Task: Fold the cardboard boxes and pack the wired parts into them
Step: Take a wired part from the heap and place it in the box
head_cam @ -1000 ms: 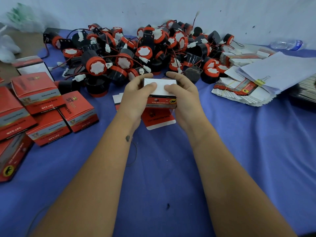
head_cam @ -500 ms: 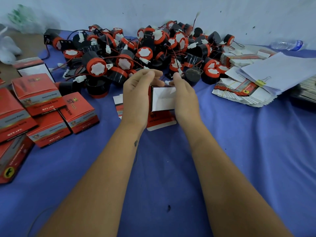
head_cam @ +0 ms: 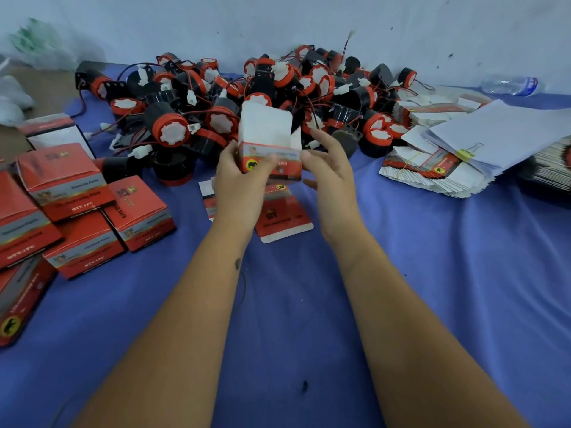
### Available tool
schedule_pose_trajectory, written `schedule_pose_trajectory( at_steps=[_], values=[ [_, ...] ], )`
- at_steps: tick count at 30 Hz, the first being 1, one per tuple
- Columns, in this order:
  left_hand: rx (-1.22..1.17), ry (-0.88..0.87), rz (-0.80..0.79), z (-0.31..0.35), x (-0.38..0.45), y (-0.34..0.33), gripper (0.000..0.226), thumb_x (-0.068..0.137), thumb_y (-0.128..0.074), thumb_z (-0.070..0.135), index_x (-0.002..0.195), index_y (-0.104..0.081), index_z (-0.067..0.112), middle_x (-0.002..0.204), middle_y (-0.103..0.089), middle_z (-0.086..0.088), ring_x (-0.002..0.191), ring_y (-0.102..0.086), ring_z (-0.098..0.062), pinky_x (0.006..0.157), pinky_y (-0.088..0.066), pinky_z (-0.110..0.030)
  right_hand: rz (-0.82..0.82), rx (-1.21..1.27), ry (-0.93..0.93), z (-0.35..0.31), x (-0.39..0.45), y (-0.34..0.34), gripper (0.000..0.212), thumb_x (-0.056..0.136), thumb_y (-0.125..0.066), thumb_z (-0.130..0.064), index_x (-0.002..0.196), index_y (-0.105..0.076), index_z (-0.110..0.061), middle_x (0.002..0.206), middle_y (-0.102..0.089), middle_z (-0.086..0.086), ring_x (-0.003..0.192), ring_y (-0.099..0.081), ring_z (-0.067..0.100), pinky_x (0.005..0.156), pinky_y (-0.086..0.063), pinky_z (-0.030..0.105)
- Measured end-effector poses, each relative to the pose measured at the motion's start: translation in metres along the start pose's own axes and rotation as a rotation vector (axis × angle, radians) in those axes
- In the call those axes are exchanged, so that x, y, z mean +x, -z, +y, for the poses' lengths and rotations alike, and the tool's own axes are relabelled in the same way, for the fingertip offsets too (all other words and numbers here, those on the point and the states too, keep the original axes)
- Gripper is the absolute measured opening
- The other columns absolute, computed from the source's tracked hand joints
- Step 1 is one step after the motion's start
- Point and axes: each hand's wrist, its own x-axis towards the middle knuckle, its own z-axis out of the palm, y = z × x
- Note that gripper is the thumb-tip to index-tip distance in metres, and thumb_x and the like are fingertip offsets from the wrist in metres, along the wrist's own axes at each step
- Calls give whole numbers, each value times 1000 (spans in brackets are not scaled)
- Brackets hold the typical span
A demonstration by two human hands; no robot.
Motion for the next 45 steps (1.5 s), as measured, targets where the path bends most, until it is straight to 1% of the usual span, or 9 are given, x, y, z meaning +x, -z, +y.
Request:
schedule_pose_trajectory(
  at_steps=[6,12,17,24,27,29,34,39,45],
  values=[
    [220,-133,-11,-11,3,-7,80,75,-81,23,142,-39,25,132,-54,5,119,-53,-14,99,-50,-42,383,-503,35,15,40,12,57,89,-58,-12,142,-43,-27,131,-45,5,113,-47,21,88,-44,32],
    [421,-181,-56,-17,7,-11,73,71,-83,30,133,-46,21,129,-55,0,118,-54,-21,98,-48,-47,303,-829,-45,24,81,22,75,94,-57,-42,153,-10,-44,162,1,15,141,-22,39,109,-27,52],
    [432,-189,-79,-19,8,-11,70,72,-83,32,131,-46,23,127,-55,3,118,-53,-20,99,-47,-47,247,-972,-114,30,92,31,50,97,-47,-51,144,-34,-40,144,-38,16,130,-37,37,104,-31,57],
    [411,-158,-83,-18,7,-10,73,74,-83,31,135,-42,25,131,-56,4,121,-53,-19,101,-47,-47,394,-489,84,28,69,32,39,84,-63,-26,118,-46,-34,97,-61,-6,84,-59,12,67,-49,33],
    [383,-159,-89,-16,6,-9,80,76,-81,28,141,-35,28,136,-54,5,123,-53,-19,100,-48,-48,420,91,9,22,58,41,79,78,-70,-6,141,-30,-33,114,-58,0,93,-61,5,73,-53,15],
    [349,-152,-99,-14,5,-9,80,79,-78,27,144,-31,30,143,-50,4,125,-52,-20,101,-48,-48,384,267,-82,19,53,44,85,79,-70,3,149,-26,-19,129,-56,11,112,-61,21,92,-54,27],
    [228,-105,-85,-11,1,-3,52,93,-63,27,139,-39,34,131,-54,9,117,-54,-12,73,-45,-16,309,820,-226,13,30,42,15,94,-62,-11,107,-64,-4,95,-71,10,95,-67,24,94,-53,34],
    [309,-119,-63,-10,0,1,43,97,-52,25,139,-46,31,130,-51,3,121,-51,-18,94,-50,-36,237,834,-239,11,12,43,14,94,-62,-30,97,-67,-17,92,-69,2,83,-61,11,70,-40,23],
    [295,-129,-86,-8,-3,0,49,98,-47,28,146,-40,37,137,-48,3,129,-45,-22,104,-45,-50,185,569,-42,-2,9,27,14,91,-60,1,93,-59,-13,82,-65,-2,79,-60,11,77,-47,22]
  ],
)
